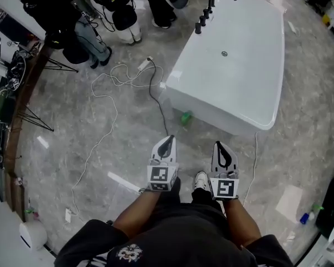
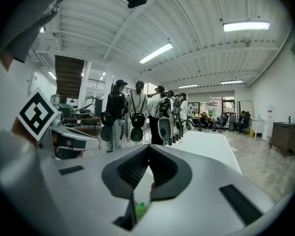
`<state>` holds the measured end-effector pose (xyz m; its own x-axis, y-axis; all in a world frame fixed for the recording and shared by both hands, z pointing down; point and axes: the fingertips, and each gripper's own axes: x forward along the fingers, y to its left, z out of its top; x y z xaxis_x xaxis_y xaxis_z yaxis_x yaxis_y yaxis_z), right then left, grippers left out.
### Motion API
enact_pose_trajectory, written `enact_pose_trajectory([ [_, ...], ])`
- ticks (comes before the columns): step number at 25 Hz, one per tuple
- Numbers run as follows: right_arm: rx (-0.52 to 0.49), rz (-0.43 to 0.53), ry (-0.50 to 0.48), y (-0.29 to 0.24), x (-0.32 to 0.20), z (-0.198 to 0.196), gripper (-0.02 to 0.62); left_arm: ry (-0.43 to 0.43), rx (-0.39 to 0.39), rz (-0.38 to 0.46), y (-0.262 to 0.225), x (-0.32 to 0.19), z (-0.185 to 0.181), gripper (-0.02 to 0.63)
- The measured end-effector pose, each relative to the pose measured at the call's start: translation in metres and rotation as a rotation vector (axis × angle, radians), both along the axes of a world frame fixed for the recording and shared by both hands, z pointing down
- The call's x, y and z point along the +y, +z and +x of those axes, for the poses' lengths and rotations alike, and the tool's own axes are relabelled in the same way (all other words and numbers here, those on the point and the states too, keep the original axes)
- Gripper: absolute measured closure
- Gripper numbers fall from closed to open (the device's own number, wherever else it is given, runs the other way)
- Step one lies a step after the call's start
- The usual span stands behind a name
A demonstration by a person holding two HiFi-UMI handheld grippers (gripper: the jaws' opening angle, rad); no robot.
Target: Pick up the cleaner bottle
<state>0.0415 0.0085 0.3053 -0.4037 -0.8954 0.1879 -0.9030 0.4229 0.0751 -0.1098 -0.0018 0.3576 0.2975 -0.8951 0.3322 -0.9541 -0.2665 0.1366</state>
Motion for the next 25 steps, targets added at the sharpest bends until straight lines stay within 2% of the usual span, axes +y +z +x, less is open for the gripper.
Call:
enact_pose_trajectory([
  [5, -0.032, -0.029, 0.091, 0.033, -0.033, -0.007, 0.58, 0.042, -0.069, 0.041, 0.034, -0.04, -0.019, 0.6],
  [12, -0.028, -0.024, 0.105, 0.092, -0.055, 0.003, 0.58, 0.04, -0.042, 0.082, 0.094, -0.071, -0.012, 0.6],
  [16, -0.042, -0.013, 0.099, 0.159, -0.064, 0.011, 0.58, 0.038, -0.059, 0.11, 0.171, -0.083, 0.0, 0.6],
  [21, -0.013, -0.016, 0.086, 0.27, -0.076, 0.011, 0.58, 0.052, -0.057, 0.125, 0.284, -0.1, 0.011, 0.598],
  [23, 0.009, -0.038, 0.078, 0.315, -0.082, 0.012, 0.58, 0.053, -0.049, 0.119, 0.324, -0.108, 0.017, 0.554],
  [25, -0.008, -0.016, 0.062, 0.345, -0.091, 0.009, 0.58, 0.039, -0.046, 0.136, 0.362, -0.118, 0.02, 0.503],
])
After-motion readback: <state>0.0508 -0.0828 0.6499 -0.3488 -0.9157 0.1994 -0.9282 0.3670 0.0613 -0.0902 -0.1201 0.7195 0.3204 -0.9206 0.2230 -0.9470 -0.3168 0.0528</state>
